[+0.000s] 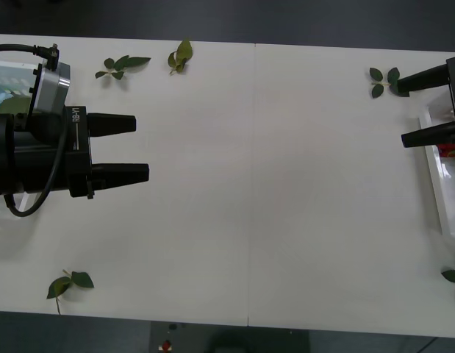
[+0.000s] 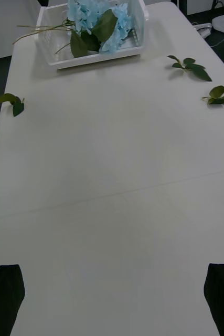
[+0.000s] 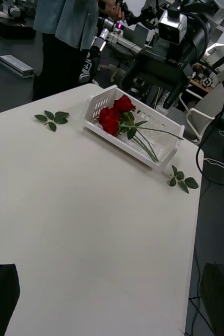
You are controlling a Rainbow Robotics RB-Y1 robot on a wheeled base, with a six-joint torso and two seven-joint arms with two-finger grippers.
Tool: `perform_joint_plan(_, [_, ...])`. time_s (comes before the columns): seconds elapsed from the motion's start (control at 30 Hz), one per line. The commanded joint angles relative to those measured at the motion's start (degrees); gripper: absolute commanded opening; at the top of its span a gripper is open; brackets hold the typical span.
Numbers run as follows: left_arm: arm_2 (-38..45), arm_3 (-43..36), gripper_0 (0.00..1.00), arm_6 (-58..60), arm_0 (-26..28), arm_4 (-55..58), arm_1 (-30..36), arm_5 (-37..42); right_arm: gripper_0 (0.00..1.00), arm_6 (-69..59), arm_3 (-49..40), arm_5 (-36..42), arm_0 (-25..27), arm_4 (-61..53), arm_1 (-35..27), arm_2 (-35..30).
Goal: Put the red flowers into the right box and the blue flowers into the left box
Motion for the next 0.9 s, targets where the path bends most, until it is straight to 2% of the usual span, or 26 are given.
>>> perform_joint_plan(0.03, [-0.18,-0.78,1.0,-1.76,-1.02,0.53,0.94,-0.02,1.0,1.77,0.72,0.11,-0.25,-0.47,-1.76,0.56])
perform_joint_plan(0.37, [-0.18,-0.78,1.0,-1.76,-1.02,0.53,0.94,-0.02,1.0,1.77,0.89,-0.16,1.68,0.23,-1.67,1.44])
perform_joint_plan(0.9, [-0.18,-0.78,1.0,-1.76,-1.02,0.53,0.94,-0.02,1.0,1.77,0.89,-0.24,1.68,0.67,-1.67,1.44])
